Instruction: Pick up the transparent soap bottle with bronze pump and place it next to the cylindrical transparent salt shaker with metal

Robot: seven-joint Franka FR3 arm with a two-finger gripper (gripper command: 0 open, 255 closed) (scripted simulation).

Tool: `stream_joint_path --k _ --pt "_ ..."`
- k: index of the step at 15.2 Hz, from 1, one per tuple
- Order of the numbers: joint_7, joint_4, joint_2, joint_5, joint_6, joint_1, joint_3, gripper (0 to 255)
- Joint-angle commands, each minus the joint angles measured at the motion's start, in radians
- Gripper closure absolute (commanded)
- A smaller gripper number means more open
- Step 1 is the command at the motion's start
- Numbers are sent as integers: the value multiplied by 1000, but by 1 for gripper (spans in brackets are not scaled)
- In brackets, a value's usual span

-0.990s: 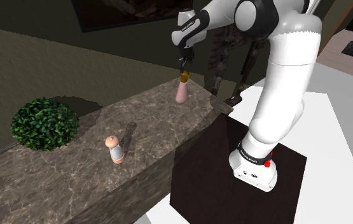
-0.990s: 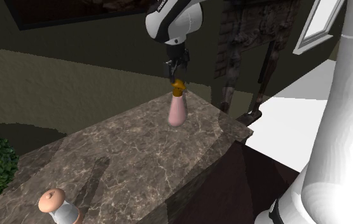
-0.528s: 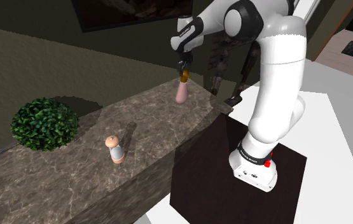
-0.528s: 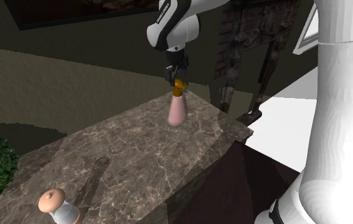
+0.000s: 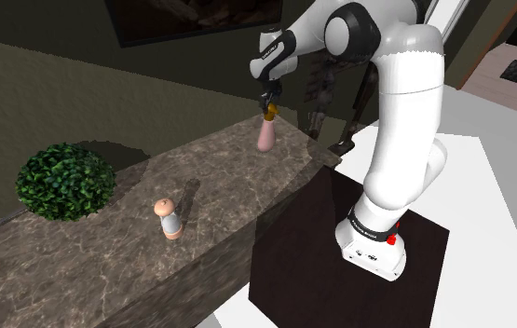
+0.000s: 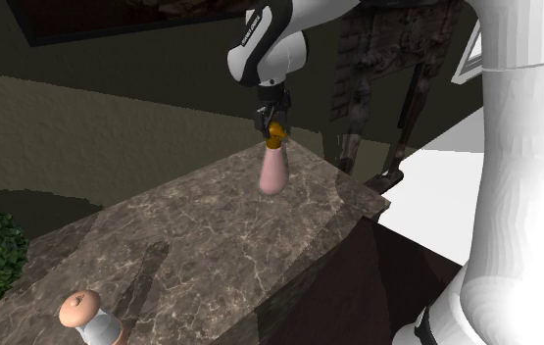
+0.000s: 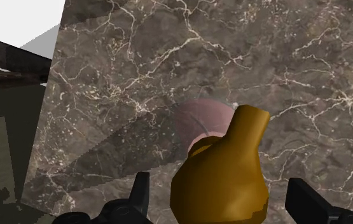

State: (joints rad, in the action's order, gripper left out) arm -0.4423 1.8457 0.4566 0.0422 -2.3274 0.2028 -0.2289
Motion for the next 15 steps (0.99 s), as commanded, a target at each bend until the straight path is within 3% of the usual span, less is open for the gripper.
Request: stream_joint_path --k 1,2,3,15 --pt "0 0 0 0 0 0 0 0" --pt "0 0 0 0 0 0 0 0" --pt "0 0 0 0 0 0 0 255" --pt "-1 -8 -24 4 31 -2 -3 255"
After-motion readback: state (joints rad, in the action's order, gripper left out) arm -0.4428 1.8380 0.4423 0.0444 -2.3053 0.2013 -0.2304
